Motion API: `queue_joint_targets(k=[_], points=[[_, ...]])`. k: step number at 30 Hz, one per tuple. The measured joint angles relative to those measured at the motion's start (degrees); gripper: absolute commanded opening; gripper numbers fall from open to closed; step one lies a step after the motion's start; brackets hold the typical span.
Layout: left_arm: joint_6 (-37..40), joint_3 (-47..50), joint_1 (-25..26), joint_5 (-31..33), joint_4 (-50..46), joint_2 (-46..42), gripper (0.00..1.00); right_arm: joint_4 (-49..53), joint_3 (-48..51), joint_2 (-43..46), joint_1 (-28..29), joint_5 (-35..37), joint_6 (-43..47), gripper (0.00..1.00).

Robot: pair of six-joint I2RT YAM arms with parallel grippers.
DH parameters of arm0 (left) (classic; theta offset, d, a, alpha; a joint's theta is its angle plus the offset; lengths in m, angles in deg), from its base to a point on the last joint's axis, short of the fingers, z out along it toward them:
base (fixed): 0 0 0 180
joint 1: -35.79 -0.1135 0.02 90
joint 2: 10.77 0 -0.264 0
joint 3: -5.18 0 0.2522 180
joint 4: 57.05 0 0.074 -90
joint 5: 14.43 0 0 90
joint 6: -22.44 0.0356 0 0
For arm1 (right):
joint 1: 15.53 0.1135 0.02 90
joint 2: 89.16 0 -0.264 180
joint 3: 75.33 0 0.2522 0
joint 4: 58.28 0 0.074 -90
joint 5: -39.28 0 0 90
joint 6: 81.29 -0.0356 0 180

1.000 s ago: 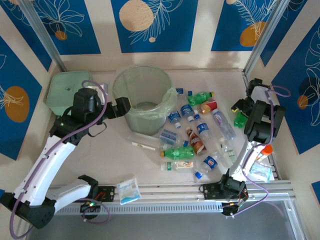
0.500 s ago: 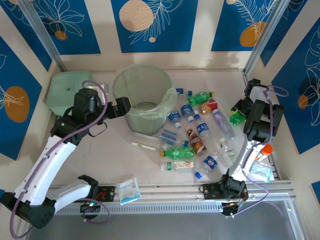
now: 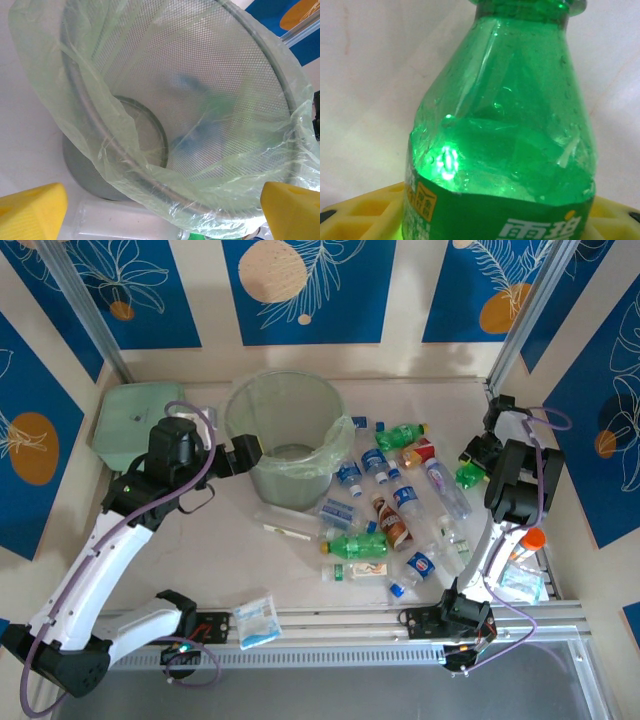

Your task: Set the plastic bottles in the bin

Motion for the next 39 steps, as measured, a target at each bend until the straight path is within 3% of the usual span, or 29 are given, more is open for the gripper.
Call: queue_joint_targets(k=[10, 15, 19, 28, 32, 39], points=[[-1.03, 0.55, 0.0, -0.02, 1.81, 0.07, 0.96, -0.76, 2.19, 13.05, 5.31, 0.33, 0.04, 0.5], [-0.85, 0.48, 0.0, 0.02, 1.81, 0.59, 0.96, 1.86, -0.46, 19.91, 14.32, 1.38, 0.46, 0.5], [-0.85, -0.72, 0.0, 0.59, 1.66, 2.86, 0.95, 6.19, -12.87, 22.23, 25.35, 3.08, 0.9, 0.5], [-1.01, -3.15, 0.04, 2.73, 1.42, 4.5, 0.94, 11.5, -47.06, 20.06, 49.27, 4.9, 3.98, 0.52], [-1.18, -4.13, 0.07, 4.63, 0.59, 4.17, 0.91, 11.69, -51.93, 16.22, 55.58, 3.52, 4.74, 0.52], [-1.05, -4.55, 0.09, 6.05, -1.18, 2.84, 0.91, 12.57, -52.37, 5.92, 61.46, 2.99, 4.83, 0.53]])
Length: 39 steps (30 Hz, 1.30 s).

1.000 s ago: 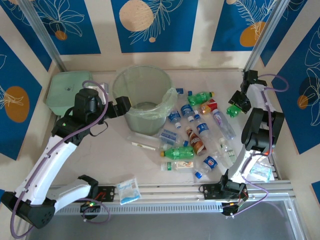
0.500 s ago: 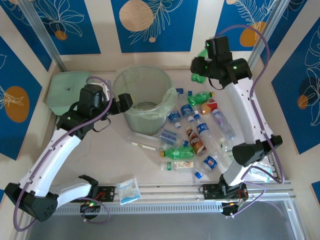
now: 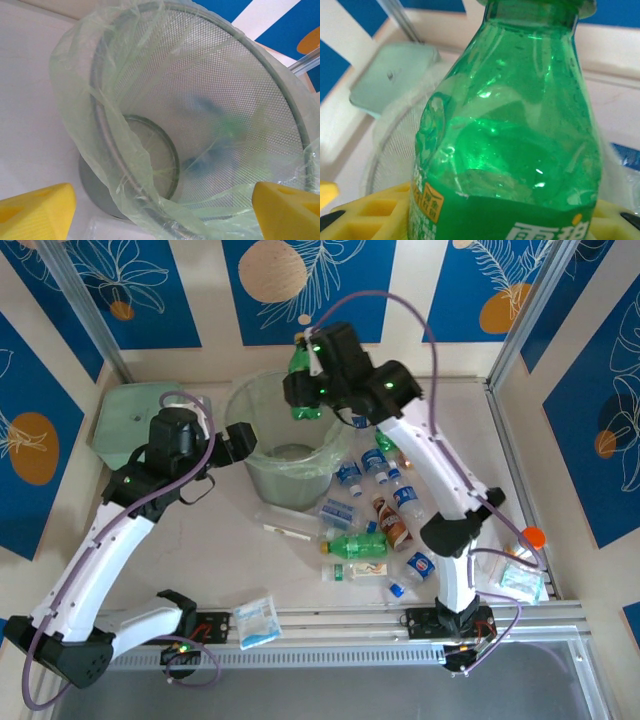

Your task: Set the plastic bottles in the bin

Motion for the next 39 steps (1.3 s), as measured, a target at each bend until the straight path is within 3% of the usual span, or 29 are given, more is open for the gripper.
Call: queue_joint_targets(k=[16, 27, 30, 35, 39], points=[[0.2, -0.61, 0.0, -0.04, -0.5, -0.07, 0.92, 1.01, 0.04, -1.97, 1.49, -0.33, -0.15, 0.79], [4.81, -7.45, 0.0, -0.48, -1.95, 1.16, 0.93, 0.44, 3.41, 6.71, -0.26, 4.31, -0.24, 0.77], [7.87, -11.28, 0.0, -0.39, -3.19, 1.84, 0.93, -0.33, 11.02, 13.75, -3.8, 6.1, -2.29, 0.77], [11.56, -17.16, 0.39, -3.1, -3.85, 2.69, 0.88, -2.54, 29.44, 27.3, -15.93, 6.25, -8.46, 0.77], [14.12, -18.67, 6.4, -5.03, -3.87, 5.01, 0.86, -2.6, 42.77, 35.06, -26.97, 4.31, -12.81, 0.77]])
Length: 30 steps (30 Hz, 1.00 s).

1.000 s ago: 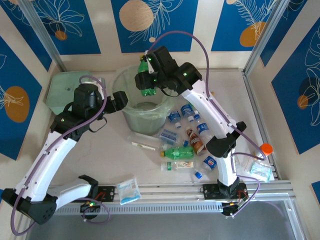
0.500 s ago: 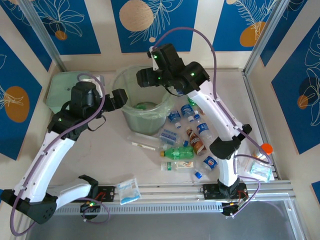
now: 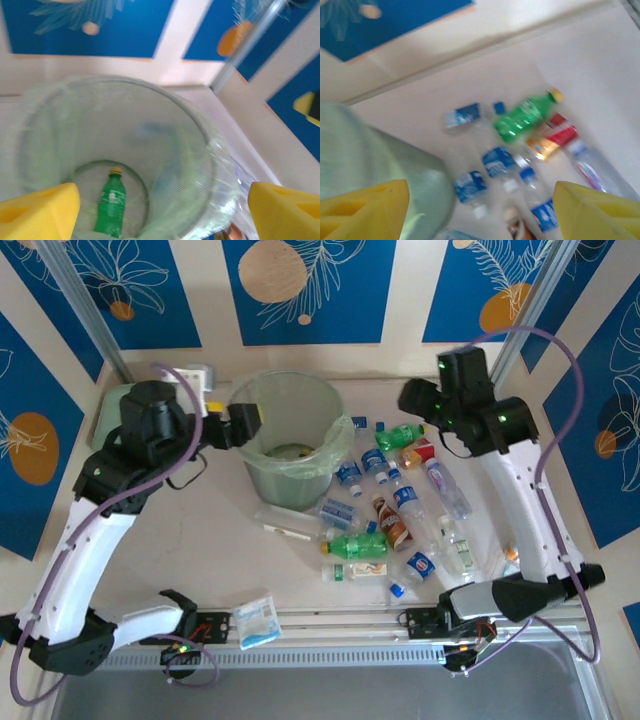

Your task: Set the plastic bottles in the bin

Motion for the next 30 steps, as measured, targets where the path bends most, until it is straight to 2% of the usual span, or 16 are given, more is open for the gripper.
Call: queue_joint_targets(k=[4, 8, 11, 15, 22, 30], points=[[2.25, 0.22, 7.96, -0.2, -0.85, 4.13, 0.86, 0.22, 8.63, 2.01, -7.69, -3.63, -1.38, 0.75], [2.47, 2.21, 11.56, -0.26, -0.87, 5.77, 0.86, -0.28, 15.23, -0.9, -13.27, -7.06, -1.27, 0.75], [2.14, 4.04, 12.26, -0.22, -0.7, 5.55, 0.86, -2.4, 20.22, -4.5, -16.22, -8.9, -0.42, 0.81], [1.33, 7.26, 12.31, 0.26, -0.39, 4.63, 0.87, -5.07, 24.81, -9.4, -18.71, -10.36, 1.31, 0.83], [0.35, 10.97, 12.35, 3.34, -0.42, 1.75, 0.88, -8.92, 25.99, -17.18, -20.83, -10.25, 3.91, 0.88], [-0.48, 11.21, 12.35, 5.66, 0.17, 0.94, 0.88, -11.39, 25.97, -23.89, -21.29, -9.27, 5.44, 0.86]])
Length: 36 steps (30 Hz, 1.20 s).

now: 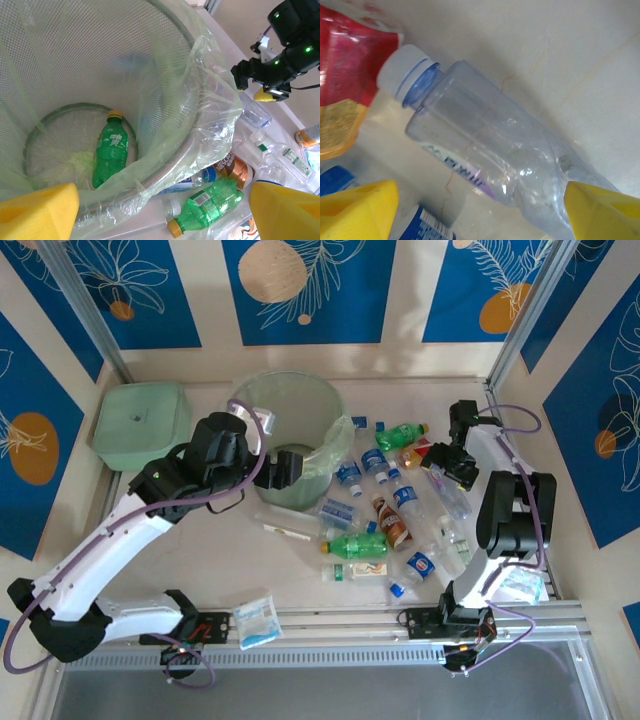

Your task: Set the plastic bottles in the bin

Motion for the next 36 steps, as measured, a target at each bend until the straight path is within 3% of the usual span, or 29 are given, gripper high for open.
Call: queue_joint_targets(k=[12, 28, 36], points=[[-0.11, 0.02, 0.0, 1.55, 0.09, 0.04, 0.91, -2.23, -0.79, -6.23, -0.39, 1.84, 1.27, 0.82], [-0.57, 0.04, 0.0, 2.38, 0.24, 0.04, 0.93, -4.39, 1.18, -8.15, -0.13, 0.42, 2.73, 0.59], [-0.79, -0.48, 0.0, 2.78, -0.22, 0.46, 0.95, -5.09, 3.19, -4.17, 1.57, 0.24, 2.73, 0.53]])
